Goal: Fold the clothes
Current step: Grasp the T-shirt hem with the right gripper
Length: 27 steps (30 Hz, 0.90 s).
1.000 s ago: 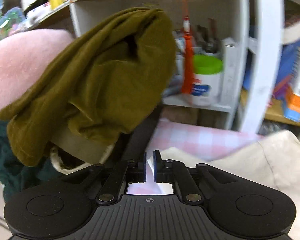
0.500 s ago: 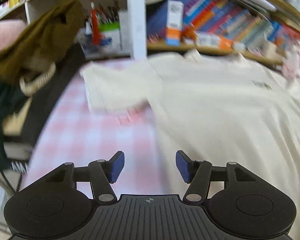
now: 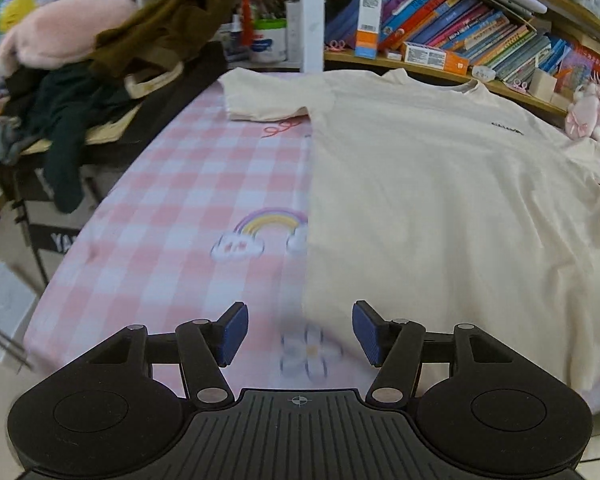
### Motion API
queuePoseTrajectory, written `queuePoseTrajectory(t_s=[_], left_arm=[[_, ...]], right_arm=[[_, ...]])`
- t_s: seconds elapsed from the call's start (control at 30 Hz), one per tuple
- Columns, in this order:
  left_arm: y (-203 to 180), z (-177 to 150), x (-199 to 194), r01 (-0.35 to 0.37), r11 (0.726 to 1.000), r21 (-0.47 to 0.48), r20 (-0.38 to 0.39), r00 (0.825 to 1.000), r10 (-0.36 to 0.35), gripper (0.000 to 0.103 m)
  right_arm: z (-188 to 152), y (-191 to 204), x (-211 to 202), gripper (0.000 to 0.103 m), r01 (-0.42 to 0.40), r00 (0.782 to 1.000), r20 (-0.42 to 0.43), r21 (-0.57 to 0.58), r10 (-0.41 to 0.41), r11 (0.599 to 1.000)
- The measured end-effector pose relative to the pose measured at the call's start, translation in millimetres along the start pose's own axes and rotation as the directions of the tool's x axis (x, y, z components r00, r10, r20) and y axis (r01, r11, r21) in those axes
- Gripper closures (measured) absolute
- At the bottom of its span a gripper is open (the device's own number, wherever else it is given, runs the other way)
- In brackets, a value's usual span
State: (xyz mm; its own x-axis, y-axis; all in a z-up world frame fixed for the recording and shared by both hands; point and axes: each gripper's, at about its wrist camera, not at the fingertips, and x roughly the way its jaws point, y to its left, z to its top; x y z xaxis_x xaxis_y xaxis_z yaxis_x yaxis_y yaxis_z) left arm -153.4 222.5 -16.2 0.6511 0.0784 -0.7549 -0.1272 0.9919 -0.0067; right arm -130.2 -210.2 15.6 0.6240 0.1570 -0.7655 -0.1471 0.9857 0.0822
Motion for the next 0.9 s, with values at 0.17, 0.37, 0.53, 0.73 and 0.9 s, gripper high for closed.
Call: queuePoseTrajectory(t_s=[0.17, 0.37, 0.53, 0.73, 0.9], left_arm=[[-14.9, -18.6, -23.6, 0.021, 0.998, -0.056, 0.017, 1.0, -0.02, 0.044], [-32.5, -18.5, -41.5, 0.036, 0.999, -0.01, 0.069, 0.997, -0.035, 0.038], [-13.6, -19.6, -41.4, 0.01, 0.999, -0.048, 0.074, 0.997, -0.006, 0.033], [11.9, -13.6, -24.4, 0.009, 0.991, -0.134, 0.03, 1.0, -0.005, 0.033], [12.2, -11.5, -18.0, 0.035, 0.993, -0.114, 0.016, 0.999, -0.033, 0.033]], right_arm=[[40.7, 1.4, -1.5, 0.097, -0.246, 0.969, 0.056, 0.158, 0.24, 0.956], [105.6, 56.3, 10.2, 0.068, -0.506, 0.86, 0.12, 0.079, 0.496, 0.859], [95.0, 43.3, 3.1, 0.067, -0.408, 0.908, 0.123, 0.046, 0.4, 0.912], [60.6, 34.4, 26.3, 0.068, -0.31, 0.951, 0.021, 0.063, 0.309, 0.949], [69.2, 56.4, 44.2, 0.061, -0.334, 0.942, 0.023, 0.014, 0.334, 0.942]])
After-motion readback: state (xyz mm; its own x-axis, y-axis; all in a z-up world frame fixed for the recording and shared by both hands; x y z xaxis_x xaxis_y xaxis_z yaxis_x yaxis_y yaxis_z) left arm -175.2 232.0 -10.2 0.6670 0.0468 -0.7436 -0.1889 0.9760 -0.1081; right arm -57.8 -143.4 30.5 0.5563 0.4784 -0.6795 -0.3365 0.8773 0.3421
